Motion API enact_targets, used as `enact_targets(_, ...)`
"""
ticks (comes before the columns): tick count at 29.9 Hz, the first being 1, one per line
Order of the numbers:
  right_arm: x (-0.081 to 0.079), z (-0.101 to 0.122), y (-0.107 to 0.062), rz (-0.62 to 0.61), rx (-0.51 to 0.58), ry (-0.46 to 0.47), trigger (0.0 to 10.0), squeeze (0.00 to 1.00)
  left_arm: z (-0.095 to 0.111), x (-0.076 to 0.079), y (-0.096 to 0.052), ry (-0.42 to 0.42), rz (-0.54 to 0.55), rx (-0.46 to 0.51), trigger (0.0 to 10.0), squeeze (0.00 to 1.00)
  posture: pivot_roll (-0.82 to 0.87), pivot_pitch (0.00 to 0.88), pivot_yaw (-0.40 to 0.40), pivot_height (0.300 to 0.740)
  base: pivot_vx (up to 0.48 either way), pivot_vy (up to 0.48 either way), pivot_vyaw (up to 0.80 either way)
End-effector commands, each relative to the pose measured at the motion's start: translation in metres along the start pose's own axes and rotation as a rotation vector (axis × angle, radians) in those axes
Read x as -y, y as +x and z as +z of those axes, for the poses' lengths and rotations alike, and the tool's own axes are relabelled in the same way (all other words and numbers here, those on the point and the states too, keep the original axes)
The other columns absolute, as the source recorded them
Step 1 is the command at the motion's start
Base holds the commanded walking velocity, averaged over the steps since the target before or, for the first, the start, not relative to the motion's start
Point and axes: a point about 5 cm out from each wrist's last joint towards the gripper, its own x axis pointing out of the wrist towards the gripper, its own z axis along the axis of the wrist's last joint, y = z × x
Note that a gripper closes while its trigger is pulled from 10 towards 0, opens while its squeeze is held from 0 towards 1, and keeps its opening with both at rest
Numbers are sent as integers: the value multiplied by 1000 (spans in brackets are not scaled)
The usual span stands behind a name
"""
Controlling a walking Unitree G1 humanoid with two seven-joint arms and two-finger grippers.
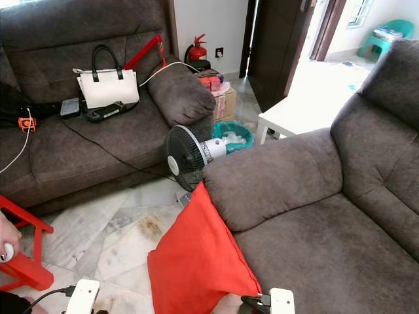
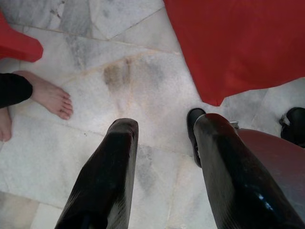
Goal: Move the pillow to the sofa from floor
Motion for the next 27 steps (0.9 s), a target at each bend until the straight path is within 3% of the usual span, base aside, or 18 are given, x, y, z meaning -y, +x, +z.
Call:
enact_targets(1,-1,2,1,1,13,12,10000,0,1,1,0,7,2,7,10000,0,63,0,-11,740,0,0,0)
enact_targets(5,-1,3,0,-5,27,18,10000,0,2,0,0,-5,15,30,10000,0,54,0,-8,740,0,0,0)
enact_targets(9,0,6,-1,-21,81,49,10000,0,4,-3,-1,-142,65,96,10000,0,56,0,-13,740,0,0,0)
enact_targets(12,1,14,-3,-54,199,84,10000,0,19,-7,-3,-212,110,224,10000,0,51,0,-13,740,0,0,0)
enact_targets(13,2,15,-4,-61,220,87,10000,0,44,-9,-2,-214,113,316,10000,0,50,0,-13,740,0,0,0)
enact_targets(15,2,17,-5,-70,253,103,10000,0,102,-22,-7,-134,158,507,10000,0,50,0,-13,740,0,0,0)
enact_targets(18,4,22,-7,-94,320,123,10000,0,147,-27,-19,-28,172,684,10000,0,56,0,-13,740,0,0,0)
enact_targets(19,8,37,-5,-150,350,26,10000,0,156,-25,-23,-11,155,745,10000,0,54,0,-12,740,0,0,0)
enact_targets(20,9,41,-5,-166,359,-1,10000,0,158,-24,-24,-8,150,759,10000,0,54,0,-12,740,0,0,0)
enact_targets(22,19,100,-4,-130,548,48,10000,0,165,-24,-29,-10,141,814,10000,0,50,0,-11,740,0,0,0)
enact_targets(23,22,133,-11,-97,699,65,10000,0,171,-24,-35,-15,133,884,10000,0,47,0,-12,740,0,0,0)
enact_targets(24,22,133,-11,-97,699,65,10000,0,171,-24,-35,-15,133,884,10000,0,47,0,-12,740,0,0,0)
enact_targets(27,18,145,-21,-76,822,43,10000,0,182,-23,-48,13,127,1005,10000,0,47,0,-16,740,0,0,0)
